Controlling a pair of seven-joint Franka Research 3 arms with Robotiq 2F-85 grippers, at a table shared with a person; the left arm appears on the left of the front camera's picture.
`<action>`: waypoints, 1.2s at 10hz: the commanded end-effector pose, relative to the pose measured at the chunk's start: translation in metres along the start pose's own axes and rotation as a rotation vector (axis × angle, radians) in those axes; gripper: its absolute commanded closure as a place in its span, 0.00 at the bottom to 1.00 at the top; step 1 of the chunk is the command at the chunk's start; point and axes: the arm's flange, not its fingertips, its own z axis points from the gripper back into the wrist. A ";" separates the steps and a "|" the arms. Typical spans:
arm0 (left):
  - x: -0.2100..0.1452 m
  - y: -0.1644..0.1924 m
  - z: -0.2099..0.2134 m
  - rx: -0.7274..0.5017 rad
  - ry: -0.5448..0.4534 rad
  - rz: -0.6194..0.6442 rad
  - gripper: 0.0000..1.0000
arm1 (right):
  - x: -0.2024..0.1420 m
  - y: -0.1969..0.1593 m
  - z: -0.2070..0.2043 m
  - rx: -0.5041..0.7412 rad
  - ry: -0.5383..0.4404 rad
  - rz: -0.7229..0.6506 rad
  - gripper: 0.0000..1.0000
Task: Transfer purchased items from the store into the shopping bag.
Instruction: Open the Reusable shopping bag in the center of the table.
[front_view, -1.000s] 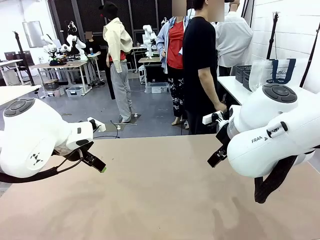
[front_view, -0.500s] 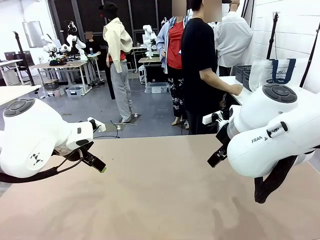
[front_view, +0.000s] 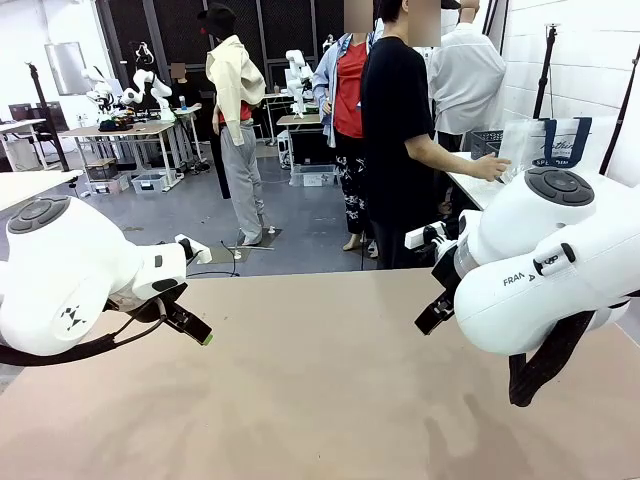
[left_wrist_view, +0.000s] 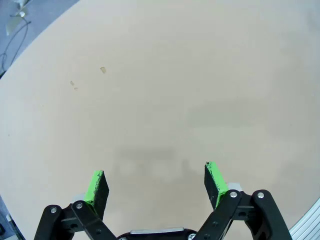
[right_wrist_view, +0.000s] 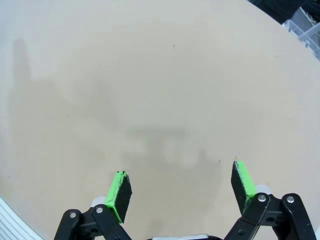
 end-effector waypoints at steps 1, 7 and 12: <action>0.000 0.001 0.000 0.001 0.000 0.002 0.00 | 0.000 0.000 0.000 0.000 0.000 0.000 0.00; 0.000 0.001 0.000 0.001 0.000 0.002 0.00 | 0.000 0.000 0.000 0.000 0.000 0.000 0.00; 0.000 0.001 0.000 0.001 0.000 0.002 0.00 | 0.000 0.000 0.000 0.000 0.000 0.000 0.00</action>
